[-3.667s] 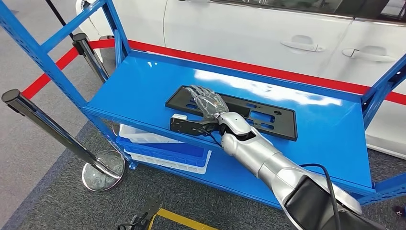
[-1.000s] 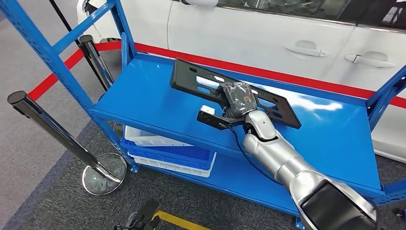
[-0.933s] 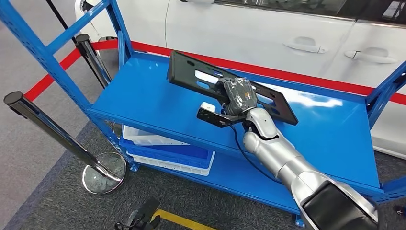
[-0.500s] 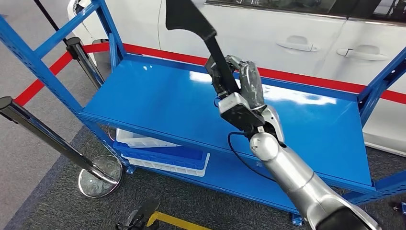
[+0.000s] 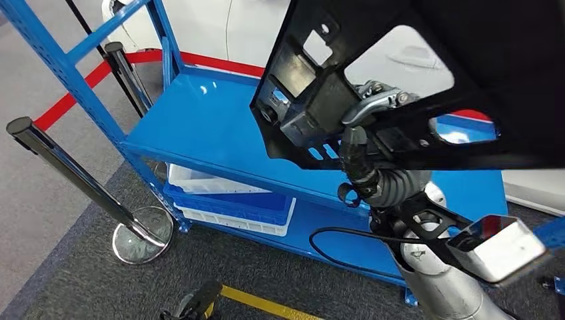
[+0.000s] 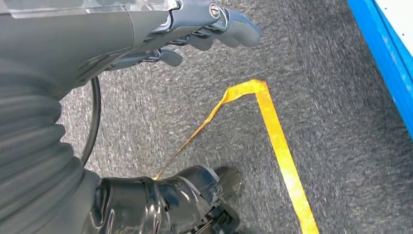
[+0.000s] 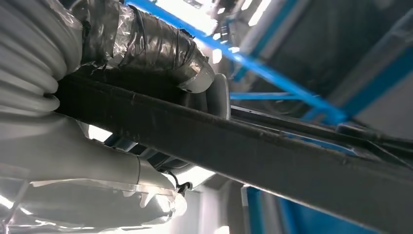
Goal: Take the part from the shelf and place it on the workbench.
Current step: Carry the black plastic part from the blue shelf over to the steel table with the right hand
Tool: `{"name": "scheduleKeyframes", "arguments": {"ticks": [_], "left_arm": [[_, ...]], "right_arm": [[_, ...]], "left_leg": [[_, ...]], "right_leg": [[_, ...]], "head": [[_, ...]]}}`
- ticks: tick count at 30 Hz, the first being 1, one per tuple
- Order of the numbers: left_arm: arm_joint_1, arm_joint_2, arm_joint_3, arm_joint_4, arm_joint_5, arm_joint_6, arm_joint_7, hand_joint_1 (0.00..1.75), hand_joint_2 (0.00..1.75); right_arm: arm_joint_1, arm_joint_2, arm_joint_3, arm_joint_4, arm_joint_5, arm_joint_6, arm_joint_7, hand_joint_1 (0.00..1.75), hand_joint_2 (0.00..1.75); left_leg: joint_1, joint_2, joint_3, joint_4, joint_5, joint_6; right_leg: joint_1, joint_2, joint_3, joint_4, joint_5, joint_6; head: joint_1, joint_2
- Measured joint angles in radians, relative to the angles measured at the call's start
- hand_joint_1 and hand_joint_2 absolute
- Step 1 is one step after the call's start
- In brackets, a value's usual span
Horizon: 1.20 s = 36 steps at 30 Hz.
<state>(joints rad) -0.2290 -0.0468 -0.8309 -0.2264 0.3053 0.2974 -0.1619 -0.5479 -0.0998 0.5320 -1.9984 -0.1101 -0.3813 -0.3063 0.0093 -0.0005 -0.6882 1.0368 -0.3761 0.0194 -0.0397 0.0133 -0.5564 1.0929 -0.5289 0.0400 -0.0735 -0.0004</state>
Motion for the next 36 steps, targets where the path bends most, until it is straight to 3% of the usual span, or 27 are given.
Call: {"name": "scheduleKeyframes", "arguments": {"ticks": [3,4,5,6,8,9,10,12,13,15,16,18,20,21,24,25,27,28,30,32,34,35,36], "left_arm": [[0.004,0.004,0.0,0.0,0.0,0.001,0.0,0.0,1.75],[0.007,0.004,0.0,0.0,0.0,0.002,0.0,0.0,1.75],[0.01,0.005,0.0,0.0,0.0,0.002,0.001,0.0,1.75],[0.013,0.005,0.0,0.0,0.0,0.002,0.002,0.0,1.75],[0.014,0.005,0.0,0.0,0.0,0.001,0.003,0.0,1.75],[0.013,0.005,0.0,0.0,0.0,0.0,0.001,0.0,1.75],[0.012,0.005,0.0,0.0,0.0,0.001,-0.002,0.0,1.75],[0.012,0.005,0.0,-0.001,0.0,0.002,-0.01,0.0,1.75],[0.01,0.005,0.0,-0.001,0.001,0.003,-0.013,0.0,1.75],[0.002,0.008,0.0,-0.001,0.002,0.004,-0.016,0.0,1.75],[-0.003,0.01,0.0,-0.001,0.003,0.004,-0.016,0.0,1.75],[-0.009,0.011,0.0,-0.001,0.005,0.006,-0.017,0.0,1.75],[-0.005,0.011,0.0,-0.002,0.007,0.006,-0.017,0.0,1.75],[-0.003,0.011,0.0,-0.002,0.008,0.007,-0.016,0.0,1.75],[0.0,0.009,0.0,-0.002,0.009,0.007,-0.015,0.0,1.75],[0.001,0.008,0.0,-0.003,0.009,0.007,-0.015,0.0,1.75],[0.003,0.007,0.0,-0.003,0.01,0.007,-0.014,0.0,1.75],[0.003,0.007,0.0,-0.003,0.011,0.008,-0.014,0.0,1.75],[0.003,0.009,0.0,-0.003,0.014,0.009,-0.014,0.0,1.75],[0.003,0.01,0.0,-0.003,0.016,0.011,-0.014,0.0,1.75],[0.007,0.01,0.0,-0.003,0.016,0.011,-0.013,0.0,1.75],[0.009,0.011,0.0,-0.003,0.016,0.011,-0.013,0.0,1.75],[0.012,0.011,0.0,-0.003,0.016,0.011,-0.013,0.0,1.75]], "right_arm": [[0.013,0.0,-0.002,-0.034,-0.011,0.02,-0.003,1.75,1.75],[0.017,0.0,-0.002,-0.039,-0.013,0.025,-0.004,1.75,1.75],[0.02,0.0,-0.002,-0.045,-0.014,0.028,-0.005,1.75,1.75],[0.023,0.0,-0.002,-0.05,-0.013,0.03,-0.006,1.75,1.75],[0.027,0.001,-0.002,-0.06,-0.003,0.03,-0.01,1.75,1.75],[0.031,0.001,-0.002,-0.064,0.004,0.029,-0.01,1.75,1.75],[0.036,0.001,-0.002,-0.066,0.01,0.028,-0.01,1.75,1.75],[0.047,0.001,-0.002,-0.07,0.014,0.028,-0.009,1.75,1.75],[0.051,0.001,-0.002,-0.072,0.015,0.028,-0.008,1.75,1.75],[0.053,0.001,-0.002,-0.078,0.014,0.027,-0.008,1.75,1.75],[0.053,0.001,-0.002,-0.081,0.014,0.027,-0.008,1.75,1.75],[0.055,0.001,-0.002,-0.084,0.013,0.027,-0.008,1.75,1.75],[0.059,0.001,-0.002,-0.085,0.012,0.026,-0.008,1.75,1.75],[0.06,0.0,-0.002,-0.085,0.012,0.026,-0.008,1.75,1.75],[0.065,0.0,-0.002,-0.087,0.012,0.027,-0.008,1.75,1.75],[0.067,0.0,-0.002,-0.087,0.012,0.027,-0.008,1.75,1.75],[0.07,0.0,-0.002,-0.087,0.012,0.027,-0.006,1.75,1.75],[0.07,0.0,-0.002,-0.087,0.012,0.027,-0.005,1.75,1.75],[0.071,0.0,-0.002,-0.087,0.012,0.027,-0.004,1.75,1.75],[0.074,0.001,-0.002,-0.087,0.012,0.027,-0.003,1.75,1.75],[0.075,0.001,-0.002,-0.087,0.012,0.027,-0.002,1.75,1.75],[0.075,0.001,-0.002,-0.087,0.012,0.027,-0.002,1.75,1.75],[0.075,0.001,-0.002,-0.086,0.012,0.028,-0.001,1.75,1.75]], "left_leg": [[0.001,-0.006,-0.018,0.006,0.022,-0.02],[0.003,-0.007,-0.024,0.007,0.022,-0.024],[0.005,-0.007,-0.033,0.021,0.001,-0.027],[0.007,-0.006,-0.045,0.052,-0.041,-0.03],[0.007,-0.005,-0.066,0.159,-0.157,-0.033],[0.007,-0.005,-0.069,0.214,-0.198,-0.032],[0.006,-0.005,-0.061,0.252,-0.213,-0.03],[0.0,-0.005,-0.001,0.244,-0.184,-0.019],[-0.007,-0.005,0.051,0.198,-0.163,-0.008],[-0.022,-0.003,0.156,0.066,-0.167,0.016],[-0.028,-0.002,0.188,0.015,-0.177,0.025],[-0.035,-0.002,0.203,-0.032,-0.175,0.036],[-0.033,0.001,0.199,-0.06,-0.136,0.041],[-0.03,0.004,0.195,-0.075,-0.115,0.043],[-0.027,0.009,0.148,-0.081,-0.066,0.044],[-0.025,0.01,0.125,-0.075,-0.053,0.041],[-0.019,0.012,0.079,-0.056,-0.033,0.032],[-0.015,0.013,0.055,-0.041,-0.025,0.025],[-0.01,0.012,0.012,-0.006,-0.016,0.011],[-0.014,0.007,-0.01,0.02,-0.009,0.001],[-0.013,0.004,-0.02,0.027,0.002,-0.005],[-0.01,0.004,-0.028,0.034,-0.007,-0.008],[-0.007,0.004,-0.038,0.052,-0.035,-0.013]], "right_leg": [[0.006,0.004,-0.022,-0.001,0.018,-0.032],[0.007,0.001,-0.031,-0.002,0.027,-0.043],[0.007,-0.001,-0.041,-0.003,0.038,-0.052],[0.006,-0.002,-0.055,-0.006,0.051,-0.06],[0.01,-0.003,-0.084,-0.008,0.077,-0.068],[0.013,-0.004,-0.101,-0.008,0.09,-0.07],[0.016,-0.004,-0.117,-0.008,0.102,-0.071],[0.021,-0.005,-0.147,-0.007,0.125,-0.072],[0.023,-0.005,-0.159,-0.007,0.137,-0.073],[0.023,-0.008,-0.172,-0.011,0.158,-0.069],[0.02,-0.01,-0.173,-0.016,0.169,-0.064],[0.013,-0.015,-0.17,-0.035,0.195,-0.05],[0.013,-0.015,-0.171,-0.048,0.199,-0.04],[0.016,-0.014,-0.176,-0.038,0.175,-0.036],[0.017,-0.012,-0.204,0.117,0.023,-0.028],[0.015,-0.012,-0.207,0.178,-0.001,-0.024],[0.008,-0.013,-0.175,0.215,0.031,-0.014],[0.002,-0.013,-0.135,0.186,0.055,-0.007],[-0.002,-0.012,-0.044,0.08,0.035,0.004],[-0.001,-0.009,-0.005,0.015,-0.007,-0.006],[0.0,-0.01,-0.019,0.013,0.0,-0.029],[0.002,-0.012,-0.029,0.015,0.01,-0.038],[0.002,-0.014,-0.041,0.014,0.022,-0.046]], "head": [[-0.001,0.0],[-0.001,0.0],[-0.002,0.0],[-0.002,0.0],[-0.004,0.0],[-0.005,0.0],[-0.005,0.0],[-0.005,0.0],[-0.005,0.0],[-0.004,0.0],[-0.004,0.0],[-0.005,0.0],[-0.006,0.0],[-0.004,0.0],[0.001,0.0],[0.003,0.0],[0.004,0.0],[0.004,0.0],[0.006,0.0],[0.007,0.0],[0.006,0.0],[0.006,0.0],[0.005,0.0]]}}
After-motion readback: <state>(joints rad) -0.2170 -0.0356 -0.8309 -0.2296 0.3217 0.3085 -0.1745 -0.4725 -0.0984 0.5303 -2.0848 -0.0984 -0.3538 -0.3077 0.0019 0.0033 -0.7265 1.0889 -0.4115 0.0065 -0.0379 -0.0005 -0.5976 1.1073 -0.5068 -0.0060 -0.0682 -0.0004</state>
